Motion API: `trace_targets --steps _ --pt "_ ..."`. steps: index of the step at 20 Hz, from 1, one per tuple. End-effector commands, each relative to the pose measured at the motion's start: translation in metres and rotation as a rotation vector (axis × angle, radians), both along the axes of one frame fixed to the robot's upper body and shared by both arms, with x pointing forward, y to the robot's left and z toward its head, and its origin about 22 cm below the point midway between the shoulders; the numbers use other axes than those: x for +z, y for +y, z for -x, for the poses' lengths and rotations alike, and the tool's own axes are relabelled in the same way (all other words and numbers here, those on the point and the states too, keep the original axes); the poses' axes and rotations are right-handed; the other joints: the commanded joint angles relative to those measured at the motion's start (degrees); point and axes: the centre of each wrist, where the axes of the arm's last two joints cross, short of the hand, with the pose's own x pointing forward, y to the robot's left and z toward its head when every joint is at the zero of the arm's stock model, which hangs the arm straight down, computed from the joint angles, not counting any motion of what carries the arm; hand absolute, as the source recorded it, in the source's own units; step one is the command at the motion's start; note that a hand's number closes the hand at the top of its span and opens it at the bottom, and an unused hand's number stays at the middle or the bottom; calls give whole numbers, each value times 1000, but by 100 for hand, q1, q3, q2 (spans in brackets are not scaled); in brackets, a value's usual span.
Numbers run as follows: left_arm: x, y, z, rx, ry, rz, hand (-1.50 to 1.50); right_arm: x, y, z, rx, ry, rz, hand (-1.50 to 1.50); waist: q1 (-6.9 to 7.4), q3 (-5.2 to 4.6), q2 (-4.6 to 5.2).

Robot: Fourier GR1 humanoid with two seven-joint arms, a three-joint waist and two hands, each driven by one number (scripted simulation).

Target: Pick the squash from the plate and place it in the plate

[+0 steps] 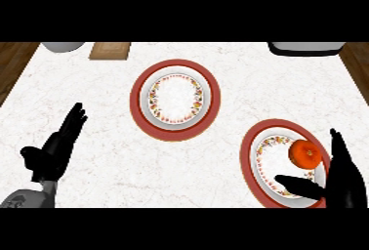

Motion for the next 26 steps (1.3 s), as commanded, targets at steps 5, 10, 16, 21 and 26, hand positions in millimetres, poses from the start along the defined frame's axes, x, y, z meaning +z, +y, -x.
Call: trace_targets --steps 5,10,16,21,26 --pt "4 9 -4 0 -6 -10 0 11 -7 -9 -56 197 4 -150 18 16 8" --pt "12 -20 -7 -4 1 28 0 -5 -16 -19 -76 327 45 -150 40 20 11" --pt "-17 -13 11 -8 9 -1 0 -7 -25 -30 -51 332 3 -150 28 18 7" --pt "5 -1 1 -15 -2 -7 0 -31 -20 -42 -66 355 28 -150 40 19 7" --pt "-6 -14 -9 0 -12 -3 0 -46 -27 -47 -91 390 38 -150 21 18 9"
